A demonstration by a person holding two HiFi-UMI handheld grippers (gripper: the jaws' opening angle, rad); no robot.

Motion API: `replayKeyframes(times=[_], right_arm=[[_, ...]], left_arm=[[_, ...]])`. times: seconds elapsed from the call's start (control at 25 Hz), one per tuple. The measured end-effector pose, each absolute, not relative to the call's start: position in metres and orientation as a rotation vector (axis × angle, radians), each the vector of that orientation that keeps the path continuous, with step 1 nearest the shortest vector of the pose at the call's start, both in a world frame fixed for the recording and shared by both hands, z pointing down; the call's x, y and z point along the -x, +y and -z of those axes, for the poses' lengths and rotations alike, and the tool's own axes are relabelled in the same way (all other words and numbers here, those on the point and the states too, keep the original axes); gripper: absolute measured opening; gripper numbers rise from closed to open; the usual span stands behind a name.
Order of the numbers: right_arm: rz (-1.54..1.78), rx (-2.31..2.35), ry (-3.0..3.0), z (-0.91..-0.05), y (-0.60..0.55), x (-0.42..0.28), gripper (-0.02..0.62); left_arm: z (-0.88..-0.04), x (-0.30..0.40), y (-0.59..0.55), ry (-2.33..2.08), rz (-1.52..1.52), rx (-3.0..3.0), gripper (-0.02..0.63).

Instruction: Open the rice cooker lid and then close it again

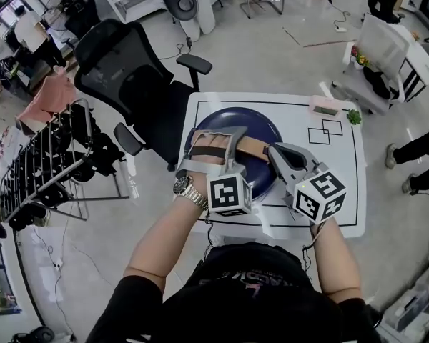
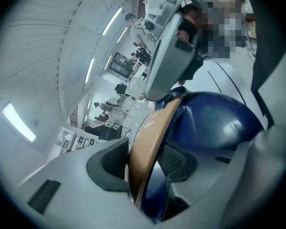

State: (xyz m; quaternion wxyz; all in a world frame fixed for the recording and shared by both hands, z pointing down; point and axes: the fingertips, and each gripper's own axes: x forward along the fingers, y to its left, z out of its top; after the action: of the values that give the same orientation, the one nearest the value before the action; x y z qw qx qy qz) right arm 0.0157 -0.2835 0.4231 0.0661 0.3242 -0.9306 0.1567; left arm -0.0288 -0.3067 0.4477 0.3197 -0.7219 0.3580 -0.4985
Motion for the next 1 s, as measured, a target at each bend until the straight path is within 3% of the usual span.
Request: replayKeyframes(times=[1.0], right_arm=[[-0.571,-0.834,-2.891,-0.4234,-0.2824,-0.0178,0.002]], left_arm=[[-0.4421,0.0368,-0.3012,1.130,1.318,1.828,0.198]])
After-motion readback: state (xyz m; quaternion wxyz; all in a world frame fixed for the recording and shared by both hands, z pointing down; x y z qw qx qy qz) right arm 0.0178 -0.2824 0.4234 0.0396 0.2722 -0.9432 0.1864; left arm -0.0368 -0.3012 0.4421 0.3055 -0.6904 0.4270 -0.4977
